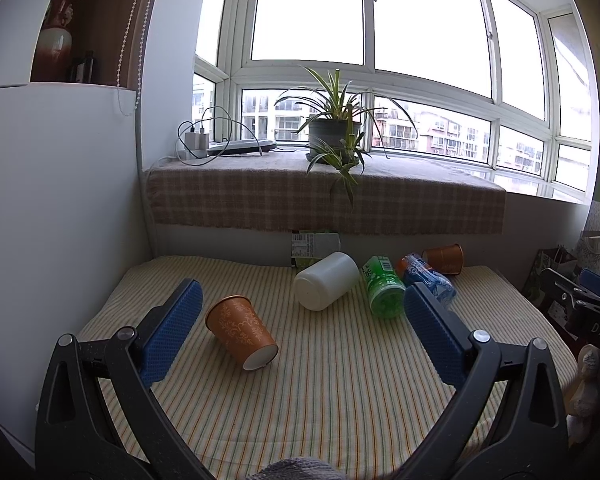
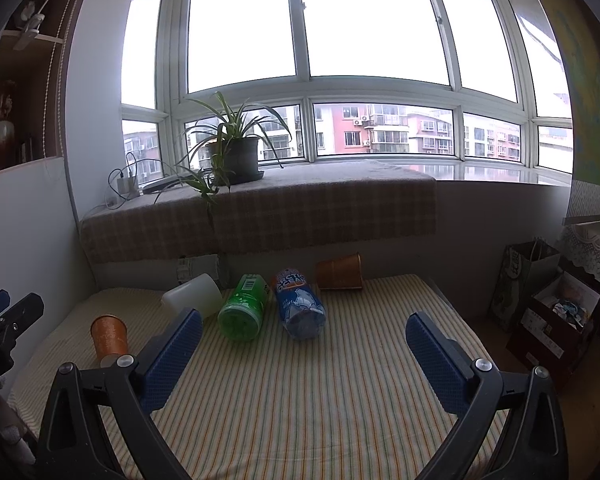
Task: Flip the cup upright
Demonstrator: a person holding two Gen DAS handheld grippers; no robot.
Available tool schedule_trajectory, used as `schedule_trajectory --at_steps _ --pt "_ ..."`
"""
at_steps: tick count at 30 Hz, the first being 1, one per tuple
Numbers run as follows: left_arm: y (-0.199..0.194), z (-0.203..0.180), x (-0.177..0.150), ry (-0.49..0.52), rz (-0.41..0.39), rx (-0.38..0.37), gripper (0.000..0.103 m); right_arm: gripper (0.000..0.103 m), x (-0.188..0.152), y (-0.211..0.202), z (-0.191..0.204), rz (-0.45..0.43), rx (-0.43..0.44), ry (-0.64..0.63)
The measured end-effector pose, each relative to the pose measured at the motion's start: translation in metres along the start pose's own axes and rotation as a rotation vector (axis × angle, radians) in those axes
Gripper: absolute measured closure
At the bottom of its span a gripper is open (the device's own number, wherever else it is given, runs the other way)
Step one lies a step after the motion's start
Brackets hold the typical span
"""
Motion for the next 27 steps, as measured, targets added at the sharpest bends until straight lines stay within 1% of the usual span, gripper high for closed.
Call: schedule_trajectory --at_steps 12,17,23,27 --pt "-0.001 -0.003 -0.002 -0.003 0.004 0.004 0.001 0.000 -0.003 0.002 0.006 0.009 0.015 -0.006" --pt "-0.004 0.005 -0.005 -0.017 0.009 0.022 0.001 0.000 -0.006 0.007 0.012 0.024 0.031 -0.007" --pt "-0.005 0.026 -0.011 -0.026 0.038 0.049 0.001 0.000 -0.009 0.021 0.025 0.065 0.090 -0.029" --pt "-0.008 0.039 -0.018 -0.022 0.057 0.076 0.001 0.000 -0.011 0.036 0.041 0.105 0.158 -0.032"
Point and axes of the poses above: each gripper's, at about its wrist camera, not at the fingertips, and y roughly the way its jaws point, z to its left, x to its top, the point moved 1 cm from there along y, roughly the way its jaws point, and after that the axes turned 10 degrees about -z, right-handed, at the moved point
